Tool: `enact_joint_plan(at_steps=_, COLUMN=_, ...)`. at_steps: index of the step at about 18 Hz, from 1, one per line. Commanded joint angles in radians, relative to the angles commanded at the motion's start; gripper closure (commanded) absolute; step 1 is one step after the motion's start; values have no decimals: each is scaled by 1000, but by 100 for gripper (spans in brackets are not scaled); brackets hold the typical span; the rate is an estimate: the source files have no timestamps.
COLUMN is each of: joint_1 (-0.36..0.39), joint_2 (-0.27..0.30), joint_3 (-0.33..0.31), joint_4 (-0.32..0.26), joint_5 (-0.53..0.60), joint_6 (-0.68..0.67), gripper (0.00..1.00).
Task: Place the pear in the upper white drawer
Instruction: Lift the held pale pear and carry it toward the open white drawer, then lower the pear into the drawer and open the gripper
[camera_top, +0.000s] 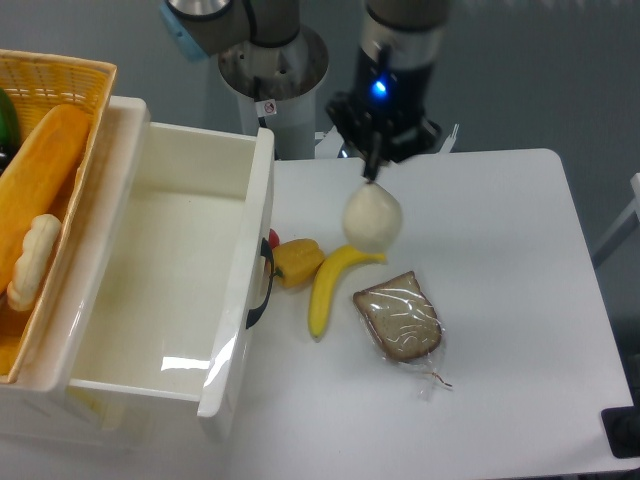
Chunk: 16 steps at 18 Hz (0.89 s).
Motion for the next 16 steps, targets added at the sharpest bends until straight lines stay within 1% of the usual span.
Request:
enact_joint_plan(at_steps=3, joint_1=-52, joint_2=12, joint_3=-2, joint_4=6, joint_5=-34, joint_6=-52, gripper=100)
enact_joint_plan(at_steps=4, joint_1=-67, joint_2=12, joint_3=-11, joint_4=9, joint_5=-38, joint_6=-71, gripper=100)
enact_joint_plan(at_steps=5, joint_1=-83, joint_2=9, joint_3=-18, joint_4=18, joint_5=-38, joint_6=-78, gripper=100)
enact_joint_plan(at_steps=8, joint_1=-135, joint_2=2, joint_3=-43, joint_4=75, joint_5=-61, joint_6=-109, gripper=100)
enact_joint_plan(at_steps=10, joint_1=-169, joint_2=-1, joint_3=-58, joint_4=87, joint_5=-68, joint_6=-135, gripper=100)
enact_joint_plan(at_steps=12, joint_1=-202, joint_2=-15, joint_3=-71, joint_4=92, joint_5=-68, joint_6=-134, gripper=100)
enact_joint_plan(at_steps=16, joint_1=-261, joint_2=-60, joint_3=-71, joint_4=103, joint_5=-66, joint_6=-129, gripper=100)
